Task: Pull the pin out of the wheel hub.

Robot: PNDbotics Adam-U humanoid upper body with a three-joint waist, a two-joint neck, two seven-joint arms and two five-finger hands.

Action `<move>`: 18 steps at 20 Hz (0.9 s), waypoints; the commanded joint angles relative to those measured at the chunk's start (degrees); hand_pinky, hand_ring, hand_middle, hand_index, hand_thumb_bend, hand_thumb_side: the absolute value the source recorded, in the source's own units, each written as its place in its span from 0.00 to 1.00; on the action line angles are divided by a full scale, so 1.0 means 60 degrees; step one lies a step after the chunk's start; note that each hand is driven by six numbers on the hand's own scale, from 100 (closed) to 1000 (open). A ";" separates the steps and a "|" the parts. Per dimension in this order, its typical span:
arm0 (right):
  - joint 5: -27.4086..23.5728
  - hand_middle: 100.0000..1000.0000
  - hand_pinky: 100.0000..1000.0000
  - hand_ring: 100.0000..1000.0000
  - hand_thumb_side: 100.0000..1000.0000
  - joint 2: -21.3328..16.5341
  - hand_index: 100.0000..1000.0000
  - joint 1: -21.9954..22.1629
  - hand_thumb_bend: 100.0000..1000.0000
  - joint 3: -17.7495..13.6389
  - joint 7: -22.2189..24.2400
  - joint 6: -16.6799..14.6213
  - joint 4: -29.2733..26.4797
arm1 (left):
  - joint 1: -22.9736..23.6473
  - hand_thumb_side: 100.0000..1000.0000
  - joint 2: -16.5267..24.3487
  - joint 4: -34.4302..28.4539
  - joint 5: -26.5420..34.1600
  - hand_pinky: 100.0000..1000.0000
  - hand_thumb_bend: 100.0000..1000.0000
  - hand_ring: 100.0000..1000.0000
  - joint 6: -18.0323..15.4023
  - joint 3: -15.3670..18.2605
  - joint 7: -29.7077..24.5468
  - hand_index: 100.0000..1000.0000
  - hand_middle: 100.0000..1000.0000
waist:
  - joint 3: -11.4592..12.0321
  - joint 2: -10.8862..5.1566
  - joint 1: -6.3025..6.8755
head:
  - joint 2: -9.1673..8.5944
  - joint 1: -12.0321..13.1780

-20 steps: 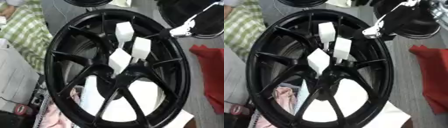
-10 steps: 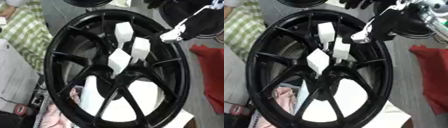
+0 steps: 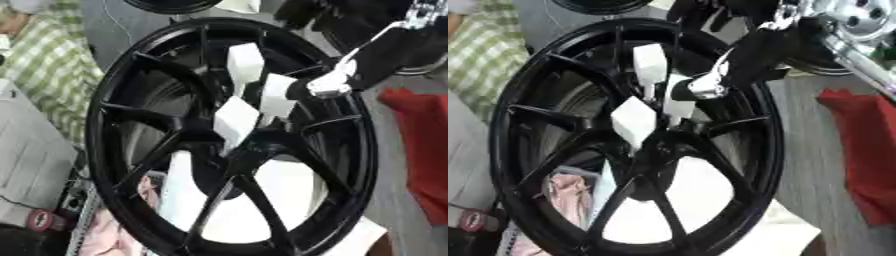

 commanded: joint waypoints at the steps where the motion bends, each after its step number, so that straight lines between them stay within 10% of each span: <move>1: 0.0054 0.72 0.82 0.84 0.18 -0.0166 0.82 -0.0142 0.60 -0.0059 0.0004 0.0096 -0.0163 | -0.0024 0.79 0.0184 -0.0187 0.0033 0.66 0.00 0.51 -0.0015 0.0005 -0.0032 0.72 0.48 | -0.0025 -0.0143 0.0080 | 0.0025 0.0029; 18: 0.0585 0.71 0.81 0.83 0.18 0.0114 0.79 -0.0072 0.57 0.0361 0.0437 0.0548 0.0263 | -0.0065 0.80 0.0143 -0.0187 0.0052 0.66 0.00 0.51 -0.0014 -0.0015 -0.0093 0.72 0.48 | -0.0053 0.0028 0.0095 | 0.0000 0.0014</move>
